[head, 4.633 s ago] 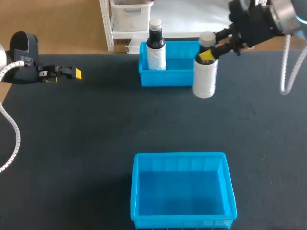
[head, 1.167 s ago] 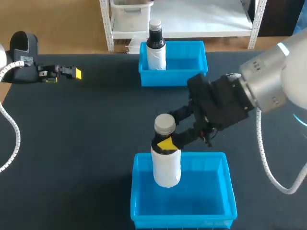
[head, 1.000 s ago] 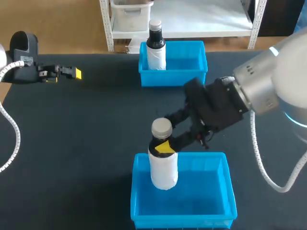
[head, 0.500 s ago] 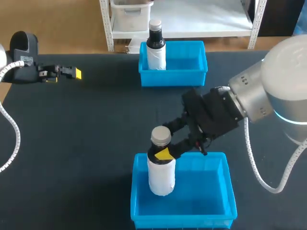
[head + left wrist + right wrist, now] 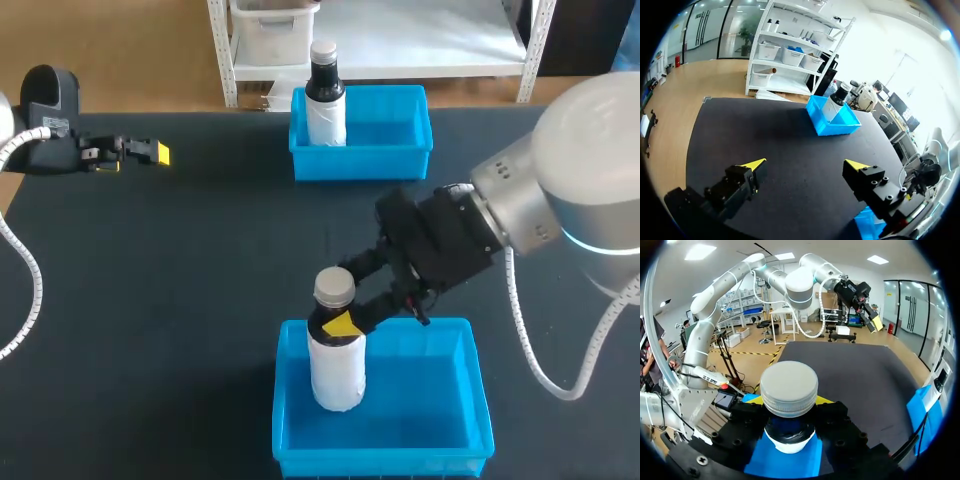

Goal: Pick up the bottle, and place it in the far bin if it is heavy, or in the near bin if it is light.

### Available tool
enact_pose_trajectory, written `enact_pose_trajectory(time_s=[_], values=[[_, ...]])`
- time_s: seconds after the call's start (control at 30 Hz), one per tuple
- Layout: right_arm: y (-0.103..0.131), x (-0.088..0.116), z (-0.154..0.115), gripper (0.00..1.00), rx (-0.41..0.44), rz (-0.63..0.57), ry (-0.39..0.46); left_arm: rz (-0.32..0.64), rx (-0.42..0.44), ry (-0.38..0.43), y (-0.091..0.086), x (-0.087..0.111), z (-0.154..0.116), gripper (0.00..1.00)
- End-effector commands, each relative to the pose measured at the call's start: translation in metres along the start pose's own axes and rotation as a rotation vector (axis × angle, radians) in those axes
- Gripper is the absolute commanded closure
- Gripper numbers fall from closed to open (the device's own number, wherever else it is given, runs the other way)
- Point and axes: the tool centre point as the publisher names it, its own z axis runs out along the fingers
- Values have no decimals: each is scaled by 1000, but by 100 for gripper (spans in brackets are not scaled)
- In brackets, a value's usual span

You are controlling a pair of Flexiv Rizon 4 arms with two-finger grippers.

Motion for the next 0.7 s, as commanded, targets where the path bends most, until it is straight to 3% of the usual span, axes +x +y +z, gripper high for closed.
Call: enact_pose_trajectory(time_s=[0.03,0.1,0.17,0.2,0.23,0.47,0.7], values=[[-2,2,2,89,-2,0,-1,0,0,0,0,0,0,0],[-2,2,2,84,-3,1,1,0,0,0,0,0,0,0],[-2,2,2,55,-5,1,3,0,0,0,0,0,0,0],[-2,2,2,21,-6,1,6,0,0,0,0,0,0,0],[-2,2,2,0,-7,1,8,0,0,0,0,0,0,0],[-2,4,-3,0,-5,14,25,0,0,0,0,0,0,0],[-3,17,-38,0,36,57,62,0,0,0,0,0,0,0]])
